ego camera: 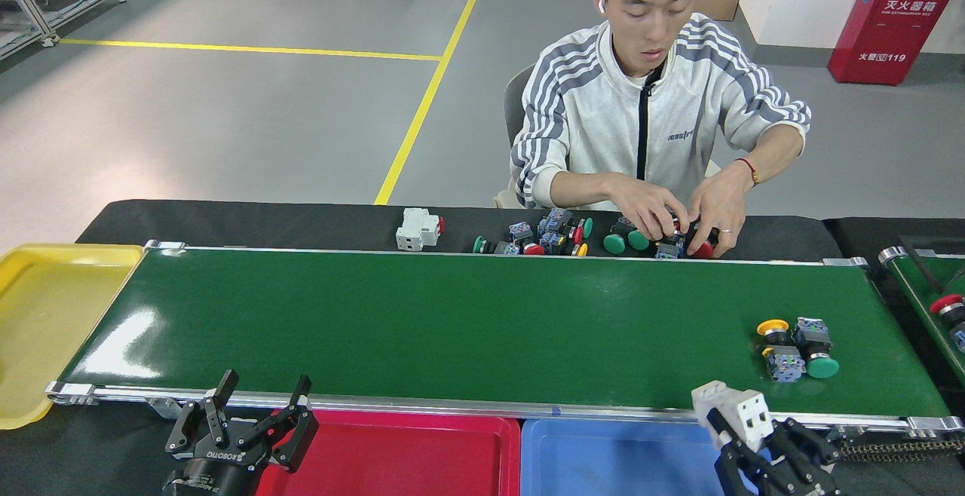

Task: Pick switch part from conveyor to tray

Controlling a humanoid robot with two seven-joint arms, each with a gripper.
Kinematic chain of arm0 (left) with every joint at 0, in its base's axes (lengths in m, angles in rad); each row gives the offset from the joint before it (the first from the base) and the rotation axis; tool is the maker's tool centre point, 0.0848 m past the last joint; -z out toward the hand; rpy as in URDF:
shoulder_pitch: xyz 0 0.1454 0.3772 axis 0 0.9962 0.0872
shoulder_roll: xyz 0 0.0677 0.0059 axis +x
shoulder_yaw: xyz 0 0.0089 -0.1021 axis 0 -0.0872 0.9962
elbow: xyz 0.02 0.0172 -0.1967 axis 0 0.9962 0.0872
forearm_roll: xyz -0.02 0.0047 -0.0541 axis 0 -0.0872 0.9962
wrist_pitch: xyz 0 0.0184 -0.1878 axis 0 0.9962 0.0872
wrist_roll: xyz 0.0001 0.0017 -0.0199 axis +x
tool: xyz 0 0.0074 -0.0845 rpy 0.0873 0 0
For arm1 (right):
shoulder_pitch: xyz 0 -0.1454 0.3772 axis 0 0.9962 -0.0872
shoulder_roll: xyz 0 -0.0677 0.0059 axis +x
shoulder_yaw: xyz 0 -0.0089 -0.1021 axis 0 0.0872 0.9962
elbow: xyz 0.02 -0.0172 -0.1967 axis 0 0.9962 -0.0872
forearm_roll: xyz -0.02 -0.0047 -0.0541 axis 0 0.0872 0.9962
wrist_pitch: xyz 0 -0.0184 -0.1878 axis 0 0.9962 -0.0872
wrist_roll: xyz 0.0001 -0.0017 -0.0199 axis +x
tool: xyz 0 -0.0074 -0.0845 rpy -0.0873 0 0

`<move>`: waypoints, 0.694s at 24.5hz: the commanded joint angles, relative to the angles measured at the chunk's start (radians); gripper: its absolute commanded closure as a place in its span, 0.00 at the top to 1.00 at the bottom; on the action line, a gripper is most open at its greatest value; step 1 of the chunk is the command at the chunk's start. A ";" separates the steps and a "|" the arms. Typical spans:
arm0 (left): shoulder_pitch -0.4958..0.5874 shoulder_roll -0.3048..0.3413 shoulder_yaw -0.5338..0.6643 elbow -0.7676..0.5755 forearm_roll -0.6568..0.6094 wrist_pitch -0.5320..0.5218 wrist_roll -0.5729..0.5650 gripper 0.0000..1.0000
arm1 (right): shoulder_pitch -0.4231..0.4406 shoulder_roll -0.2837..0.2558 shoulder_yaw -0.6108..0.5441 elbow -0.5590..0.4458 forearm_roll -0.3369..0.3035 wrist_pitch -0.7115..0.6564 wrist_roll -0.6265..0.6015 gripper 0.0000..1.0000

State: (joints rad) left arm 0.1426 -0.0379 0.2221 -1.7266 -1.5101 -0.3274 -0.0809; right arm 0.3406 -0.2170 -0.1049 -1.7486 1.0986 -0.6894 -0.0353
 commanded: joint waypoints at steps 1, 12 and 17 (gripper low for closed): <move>-0.014 0.004 0.003 -0.014 0.007 -0.004 0.006 1.00 | 0.003 0.021 -0.002 -0.014 -0.009 -0.096 -0.008 1.00; -0.015 0.006 -0.001 -0.014 0.037 -0.010 0.007 1.00 | -0.008 0.082 0.021 -0.014 0.001 0.616 0.008 0.98; -0.015 0.003 -0.010 -0.014 0.033 -0.004 0.006 1.00 | -0.029 0.084 0.082 -0.006 0.084 0.824 0.008 0.98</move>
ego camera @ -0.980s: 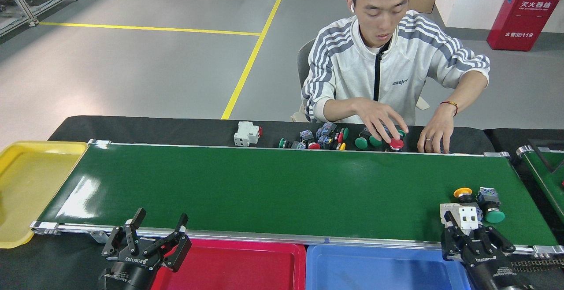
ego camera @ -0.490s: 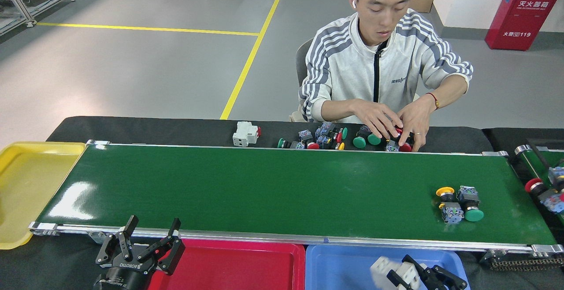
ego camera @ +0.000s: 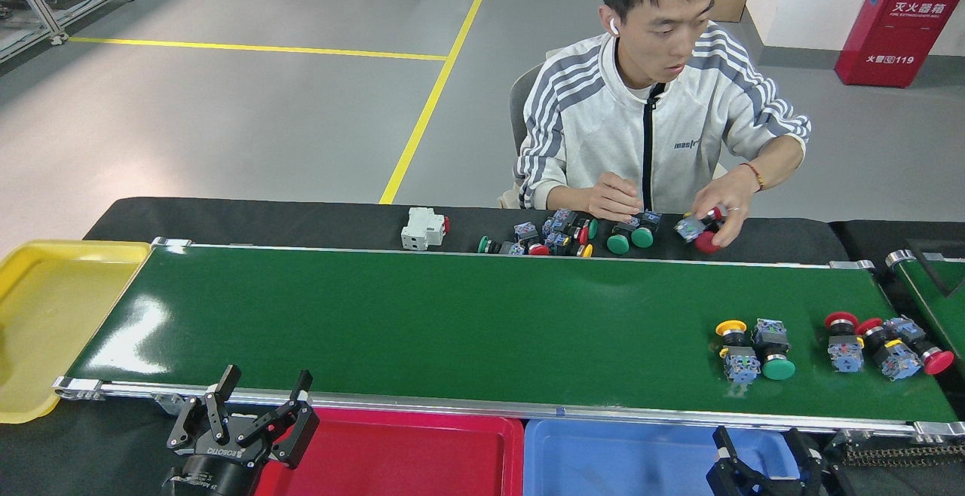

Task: Pick switch part from conveyor to tray

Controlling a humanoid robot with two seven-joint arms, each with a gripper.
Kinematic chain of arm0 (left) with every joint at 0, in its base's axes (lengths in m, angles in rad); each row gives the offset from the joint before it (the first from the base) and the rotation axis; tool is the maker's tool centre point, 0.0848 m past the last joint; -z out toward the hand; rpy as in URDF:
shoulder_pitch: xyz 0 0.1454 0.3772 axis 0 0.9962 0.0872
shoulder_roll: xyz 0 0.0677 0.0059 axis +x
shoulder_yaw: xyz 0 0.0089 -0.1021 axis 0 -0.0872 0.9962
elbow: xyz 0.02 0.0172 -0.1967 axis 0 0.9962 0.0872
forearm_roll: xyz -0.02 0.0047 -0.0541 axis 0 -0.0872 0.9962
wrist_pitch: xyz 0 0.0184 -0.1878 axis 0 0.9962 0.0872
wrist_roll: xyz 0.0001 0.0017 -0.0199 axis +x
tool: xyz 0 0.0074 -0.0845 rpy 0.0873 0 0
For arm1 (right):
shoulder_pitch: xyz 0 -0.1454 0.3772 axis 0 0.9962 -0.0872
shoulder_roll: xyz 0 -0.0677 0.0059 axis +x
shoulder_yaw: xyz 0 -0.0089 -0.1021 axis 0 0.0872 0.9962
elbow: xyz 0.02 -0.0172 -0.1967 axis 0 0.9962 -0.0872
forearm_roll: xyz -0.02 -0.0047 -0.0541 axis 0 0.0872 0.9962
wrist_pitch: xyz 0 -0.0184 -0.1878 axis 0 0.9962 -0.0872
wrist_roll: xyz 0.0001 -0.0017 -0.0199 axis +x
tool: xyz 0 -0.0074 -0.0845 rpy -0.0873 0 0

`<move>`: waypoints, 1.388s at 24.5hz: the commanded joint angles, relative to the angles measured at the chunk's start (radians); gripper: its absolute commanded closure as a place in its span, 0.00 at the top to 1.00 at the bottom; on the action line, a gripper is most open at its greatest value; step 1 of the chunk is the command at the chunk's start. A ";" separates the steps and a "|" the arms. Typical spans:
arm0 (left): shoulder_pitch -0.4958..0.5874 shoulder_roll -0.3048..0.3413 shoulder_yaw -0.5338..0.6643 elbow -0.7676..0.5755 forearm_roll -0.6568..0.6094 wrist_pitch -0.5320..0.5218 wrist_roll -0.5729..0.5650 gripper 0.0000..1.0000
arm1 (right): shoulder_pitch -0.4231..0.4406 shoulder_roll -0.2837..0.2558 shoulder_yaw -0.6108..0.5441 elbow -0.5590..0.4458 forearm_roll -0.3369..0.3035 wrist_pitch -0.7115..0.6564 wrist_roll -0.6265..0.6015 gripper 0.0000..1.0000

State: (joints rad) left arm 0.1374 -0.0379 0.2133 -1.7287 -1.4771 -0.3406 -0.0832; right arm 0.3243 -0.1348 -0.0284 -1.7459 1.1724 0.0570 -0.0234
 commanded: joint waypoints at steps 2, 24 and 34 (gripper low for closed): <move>-0.010 0.004 0.000 -0.014 0.000 0.011 0.006 1.00 | -0.050 0.000 0.025 -0.003 0.018 0.086 -0.003 0.97; -0.007 0.006 -0.003 -0.012 -0.002 0.009 0.006 1.00 | -0.369 0.043 0.240 0.250 0.122 0.199 0.105 0.98; -0.027 0.006 -0.005 -0.008 -0.002 0.005 0.006 1.00 | -0.458 0.060 0.245 0.341 0.115 0.184 0.141 0.40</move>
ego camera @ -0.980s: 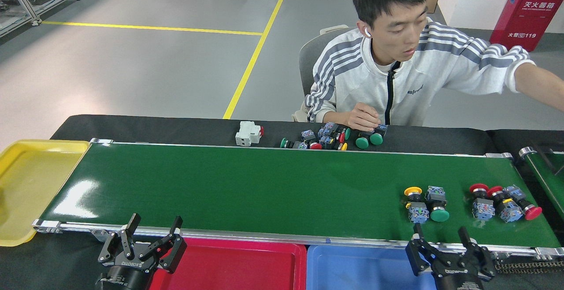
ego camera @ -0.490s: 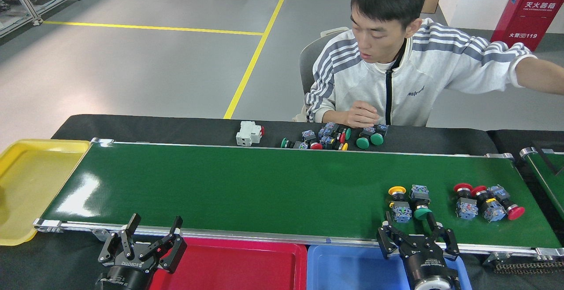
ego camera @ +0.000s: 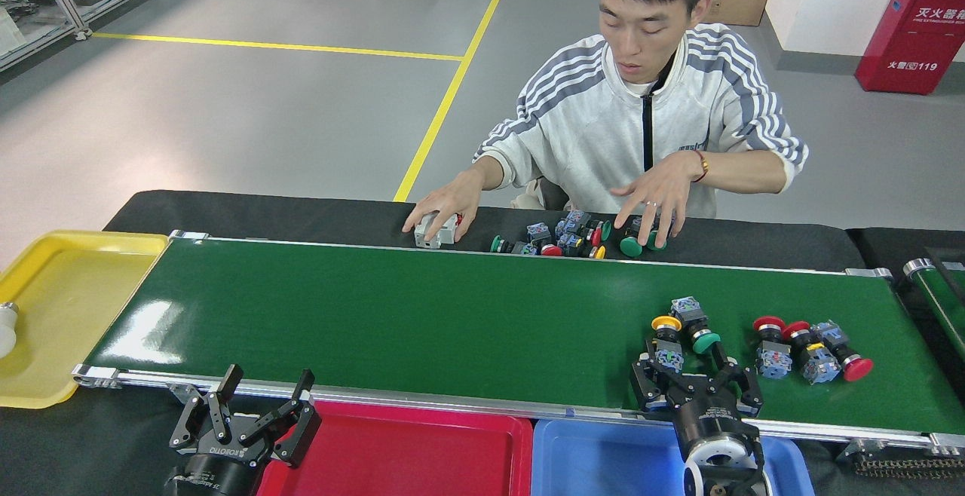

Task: Pick switch part from conveyor to tray

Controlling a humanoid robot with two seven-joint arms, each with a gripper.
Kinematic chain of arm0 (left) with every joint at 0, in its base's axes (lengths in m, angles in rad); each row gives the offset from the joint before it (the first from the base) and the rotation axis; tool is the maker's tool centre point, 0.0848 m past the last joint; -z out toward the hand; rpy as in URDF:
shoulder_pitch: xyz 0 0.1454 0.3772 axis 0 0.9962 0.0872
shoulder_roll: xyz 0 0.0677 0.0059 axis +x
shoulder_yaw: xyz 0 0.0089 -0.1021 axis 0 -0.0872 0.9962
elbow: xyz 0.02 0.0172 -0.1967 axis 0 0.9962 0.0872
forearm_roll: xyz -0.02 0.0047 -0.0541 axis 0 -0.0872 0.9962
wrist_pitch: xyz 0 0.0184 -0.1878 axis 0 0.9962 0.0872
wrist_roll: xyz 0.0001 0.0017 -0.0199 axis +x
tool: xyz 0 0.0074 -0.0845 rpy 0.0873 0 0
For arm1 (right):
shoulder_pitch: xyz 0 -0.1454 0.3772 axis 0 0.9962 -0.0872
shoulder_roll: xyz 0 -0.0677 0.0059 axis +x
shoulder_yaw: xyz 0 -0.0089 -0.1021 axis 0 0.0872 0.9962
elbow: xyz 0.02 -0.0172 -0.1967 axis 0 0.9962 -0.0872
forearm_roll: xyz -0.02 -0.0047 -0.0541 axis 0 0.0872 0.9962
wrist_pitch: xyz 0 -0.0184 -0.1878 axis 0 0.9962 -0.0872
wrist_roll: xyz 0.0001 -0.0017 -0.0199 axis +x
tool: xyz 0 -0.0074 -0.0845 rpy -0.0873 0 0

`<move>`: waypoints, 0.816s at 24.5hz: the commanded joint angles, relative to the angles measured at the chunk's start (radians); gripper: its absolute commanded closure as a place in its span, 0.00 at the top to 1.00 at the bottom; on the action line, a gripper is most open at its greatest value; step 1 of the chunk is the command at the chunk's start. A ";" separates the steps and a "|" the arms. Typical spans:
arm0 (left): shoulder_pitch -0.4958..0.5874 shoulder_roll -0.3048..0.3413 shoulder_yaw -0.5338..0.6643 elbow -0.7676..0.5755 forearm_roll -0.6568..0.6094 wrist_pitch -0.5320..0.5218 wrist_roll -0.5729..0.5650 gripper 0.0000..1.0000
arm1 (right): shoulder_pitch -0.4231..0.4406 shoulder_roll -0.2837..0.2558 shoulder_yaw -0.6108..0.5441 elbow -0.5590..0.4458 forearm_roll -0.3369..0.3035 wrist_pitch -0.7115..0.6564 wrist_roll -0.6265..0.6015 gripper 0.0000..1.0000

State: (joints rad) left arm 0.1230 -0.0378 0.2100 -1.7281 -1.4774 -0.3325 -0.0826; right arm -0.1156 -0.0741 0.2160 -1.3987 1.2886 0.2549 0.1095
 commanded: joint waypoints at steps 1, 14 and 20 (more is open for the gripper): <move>-0.013 0.006 -0.008 -0.010 -0.001 -0.003 0.006 1.00 | -0.021 -0.003 0.000 -0.005 0.000 -0.034 0.019 0.19; -0.013 0.007 -0.024 -0.014 -0.001 -0.002 0.006 1.00 | 0.086 -0.004 0.102 -0.220 0.000 -0.250 0.021 0.01; -0.008 0.006 -0.026 -0.014 0.000 -0.003 0.006 1.00 | 0.122 -0.001 0.296 -0.310 0.006 -0.421 0.016 0.05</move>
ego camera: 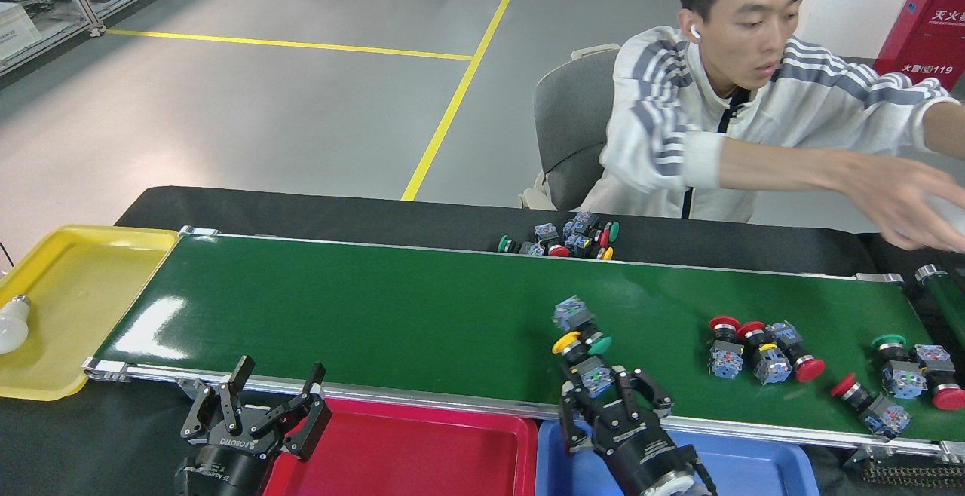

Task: Pick switch part from conveyor to tray

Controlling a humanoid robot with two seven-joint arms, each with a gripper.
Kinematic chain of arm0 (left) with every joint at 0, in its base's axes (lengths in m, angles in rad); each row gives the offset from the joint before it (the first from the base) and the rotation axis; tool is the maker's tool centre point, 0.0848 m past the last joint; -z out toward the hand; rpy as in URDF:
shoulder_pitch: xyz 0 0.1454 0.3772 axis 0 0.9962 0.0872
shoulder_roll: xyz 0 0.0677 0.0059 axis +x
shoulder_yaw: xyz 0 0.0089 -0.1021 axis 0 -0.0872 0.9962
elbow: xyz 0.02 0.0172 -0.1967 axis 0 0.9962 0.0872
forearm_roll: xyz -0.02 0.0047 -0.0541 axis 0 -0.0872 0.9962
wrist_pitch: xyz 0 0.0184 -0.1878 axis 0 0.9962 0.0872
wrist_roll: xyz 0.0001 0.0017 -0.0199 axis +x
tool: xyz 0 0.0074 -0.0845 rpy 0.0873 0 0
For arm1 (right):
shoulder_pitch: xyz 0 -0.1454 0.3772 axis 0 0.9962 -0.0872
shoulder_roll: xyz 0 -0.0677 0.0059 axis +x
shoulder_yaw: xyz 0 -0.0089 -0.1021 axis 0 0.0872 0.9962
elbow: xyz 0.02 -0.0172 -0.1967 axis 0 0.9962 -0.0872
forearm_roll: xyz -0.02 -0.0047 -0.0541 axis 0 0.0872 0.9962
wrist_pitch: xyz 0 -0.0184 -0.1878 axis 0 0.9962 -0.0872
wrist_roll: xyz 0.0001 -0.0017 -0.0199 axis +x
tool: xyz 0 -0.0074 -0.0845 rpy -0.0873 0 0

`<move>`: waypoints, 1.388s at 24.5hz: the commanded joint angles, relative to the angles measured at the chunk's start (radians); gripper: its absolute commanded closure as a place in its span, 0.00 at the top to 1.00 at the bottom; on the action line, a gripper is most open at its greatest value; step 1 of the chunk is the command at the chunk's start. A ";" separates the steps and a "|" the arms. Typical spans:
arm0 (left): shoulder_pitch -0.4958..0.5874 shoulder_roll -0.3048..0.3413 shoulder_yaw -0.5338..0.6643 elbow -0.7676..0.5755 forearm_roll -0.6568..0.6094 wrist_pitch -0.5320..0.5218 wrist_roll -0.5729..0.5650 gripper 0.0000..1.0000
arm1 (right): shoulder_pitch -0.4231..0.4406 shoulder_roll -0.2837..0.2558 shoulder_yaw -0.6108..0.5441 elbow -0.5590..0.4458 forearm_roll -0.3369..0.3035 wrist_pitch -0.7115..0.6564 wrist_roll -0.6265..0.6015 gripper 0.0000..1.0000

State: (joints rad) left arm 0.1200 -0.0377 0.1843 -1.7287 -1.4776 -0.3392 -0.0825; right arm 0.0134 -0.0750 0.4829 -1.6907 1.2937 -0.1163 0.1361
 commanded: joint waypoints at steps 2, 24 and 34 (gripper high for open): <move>-0.006 0.005 -0.003 -0.014 0.000 0.002 0.006 1.00 | -0.006 0.001 0.103 -0.018 0.006 -0.069 -0.018 0.67; 0.000 0.009 -0.040 -0.011 0.000 0.002 0.007 1.00 | 0.235 0.021 -0.231 -0.029 -0.008 0.506 -0.332 1.00; -0.019 0.009 -0.051 -0.005 -0.001 0.000 0.007 1.00 | 0.094 0.040 -0.196 0.022 0.012 0.589 -0.205 0.99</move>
State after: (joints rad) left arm 0.1124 -0.0343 0.1343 -1.7241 -1.4777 -0.3345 -0.0806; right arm 0.1252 -0.0452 0.2747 -1.6652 1.2985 0.4660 -0.1135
